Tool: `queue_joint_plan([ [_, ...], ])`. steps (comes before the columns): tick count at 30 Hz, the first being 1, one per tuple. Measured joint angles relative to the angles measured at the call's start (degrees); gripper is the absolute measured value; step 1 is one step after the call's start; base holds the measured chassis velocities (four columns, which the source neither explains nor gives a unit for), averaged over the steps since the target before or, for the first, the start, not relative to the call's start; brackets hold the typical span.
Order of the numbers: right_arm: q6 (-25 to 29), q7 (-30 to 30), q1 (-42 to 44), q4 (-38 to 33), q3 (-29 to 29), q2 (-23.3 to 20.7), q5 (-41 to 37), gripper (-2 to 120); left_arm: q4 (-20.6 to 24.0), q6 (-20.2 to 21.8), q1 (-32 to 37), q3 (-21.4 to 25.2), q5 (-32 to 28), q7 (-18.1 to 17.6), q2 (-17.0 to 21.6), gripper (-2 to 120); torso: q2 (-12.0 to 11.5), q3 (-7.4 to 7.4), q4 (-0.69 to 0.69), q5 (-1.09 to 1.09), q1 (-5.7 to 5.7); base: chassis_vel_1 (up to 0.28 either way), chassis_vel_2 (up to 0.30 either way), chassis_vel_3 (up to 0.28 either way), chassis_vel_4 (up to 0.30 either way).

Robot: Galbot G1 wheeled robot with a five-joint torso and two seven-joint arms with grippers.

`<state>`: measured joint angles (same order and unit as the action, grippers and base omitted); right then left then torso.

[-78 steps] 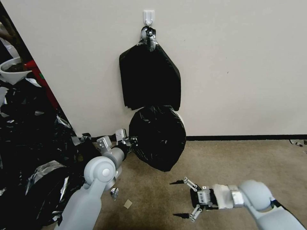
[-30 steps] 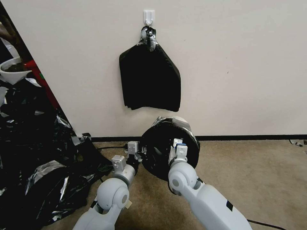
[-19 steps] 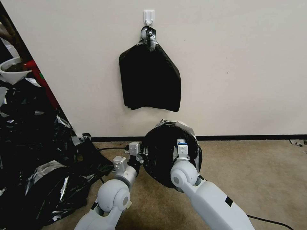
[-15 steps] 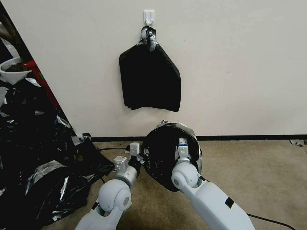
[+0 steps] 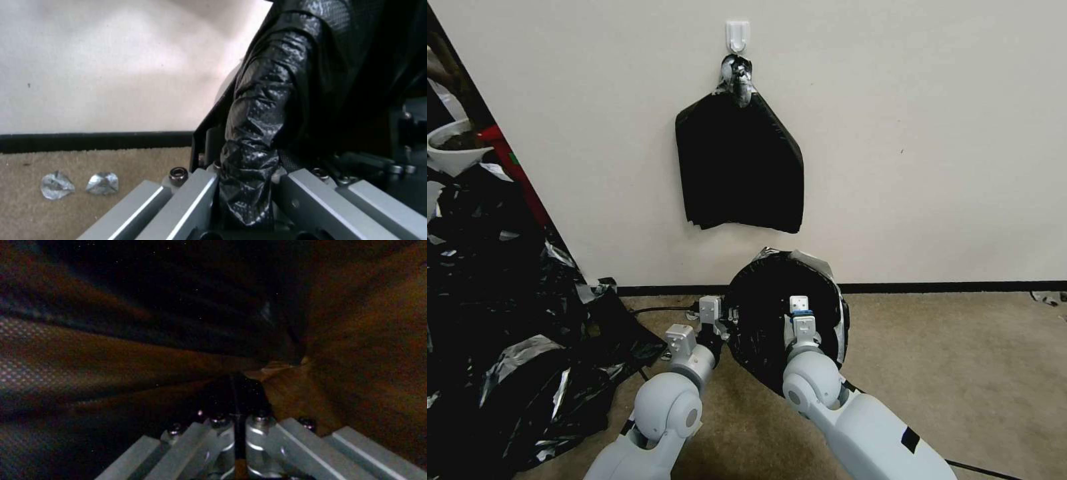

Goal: Place a trash bag onto the trash bin.

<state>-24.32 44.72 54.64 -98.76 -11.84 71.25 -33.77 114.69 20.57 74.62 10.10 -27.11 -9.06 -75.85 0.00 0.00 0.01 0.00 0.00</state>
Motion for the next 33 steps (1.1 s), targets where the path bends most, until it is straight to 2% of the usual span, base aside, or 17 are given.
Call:
queue_joint_plan([
  [10,-2.59,1.09,0.33,1.95,0.7,-1.13,3.52,0,0.23,0.09,0.36,-0.1,0.04,0.01,-0.1,0,0.0,0.0,-0.01,0.0,0.0,0.0,0.0,0.0,0.0],
  [14,-2.7,1.08,1.35,0.05,0.65,-1.96,4.11,0,0.23,0.1,0.38,-0.06,0.06,0.01,-0.16,0,0.0,0.0,-0.01,0.0,0.0,0.0,0.0,0.0,0.0],
  [17,-2.61,-0.99,3.6,-4.5,0.42,-3.23,4.04,1,0.1,0.15,0.4,0.11,0.03,-0.08,-0.07,0,0.0,0.0,0.0,0.0,0.0,0.0,0.0,0.0,0.0],
  [18,-2.57,-3.0,5.14,-7.24,0.33,-3.92,4.03,5,-0.14,0.36,0.35,0.21,0.0,-0.35,0.02,0,0.0,0.0,0.0,0.0,0.0,0.0,0.0,0.0,0.0],
  [20,-2.56,-3.63,5.63,-8.11,0.3,-4.15,4.02,7,-0.21,0.48,0.34,0.22,-0.02,-0.46,0.04,0,0.0,0.0,-0.01,0.01,0.0,0.0,0.0,0.0,0.0],
  [22,-2.55,-9.23,9.47,-14.79,0.46,-5.69,4.14,21,-0.58,2.04,0.11,0.28,-1.05,-1.96,0.07,0,0.0,0.0,-0.01,0.01,0.0,0.0,0.0,0.0,0.0],
  [24,-2.53,-10.73,10.42,-16.51,0.64,-6.09,4.46,24,-0.73,2.45,0.04,0.28,-1.41,-2.41,0.04,0,0.0,-0.01,-0.01,0.01,0.0,0.0,0.0,0.0,0.0],
  [26,-2.04,-13.73,12.55,-20.05,1.33,-7.11,6.29,32,-1.31,3.62,-0.12,0.3,-2.63,-4.2,-0.12,0,0.0,0.0,0.0,0.0,0.0,0.0,0.0,0.0,0.0],
  [30,2.13,-19.68,15.86,-23.6,4.1,-8.53,13.25,45,-1.62,7.02,-0.53,0.3,-7.14,-8.69,-0.4,0,0.0,0.0,0.0,0.0,0.0,0.0,0.0,0.0,0.0],
  [32,13.28,-25.35,18.44,-24.55,7.63,-9.13,24.89,55,-1.62,12.43,-1.57,0.71,-14.69,-14.37,-0.54,0,0.0,-0.01,-0.02,0.0,0.0,0.0,0.0,0.0,0.0],
  [33,16.71,-26.08,18.82,-24.5,8.53,-8.95,28.58,59,-1.62,14.02,-1.92,0.87,-16.98,-16.27,-0.54,0,0.0,0.0,-0.02,0.0,0.0,0.0,0.0,0.0,0.0],
])
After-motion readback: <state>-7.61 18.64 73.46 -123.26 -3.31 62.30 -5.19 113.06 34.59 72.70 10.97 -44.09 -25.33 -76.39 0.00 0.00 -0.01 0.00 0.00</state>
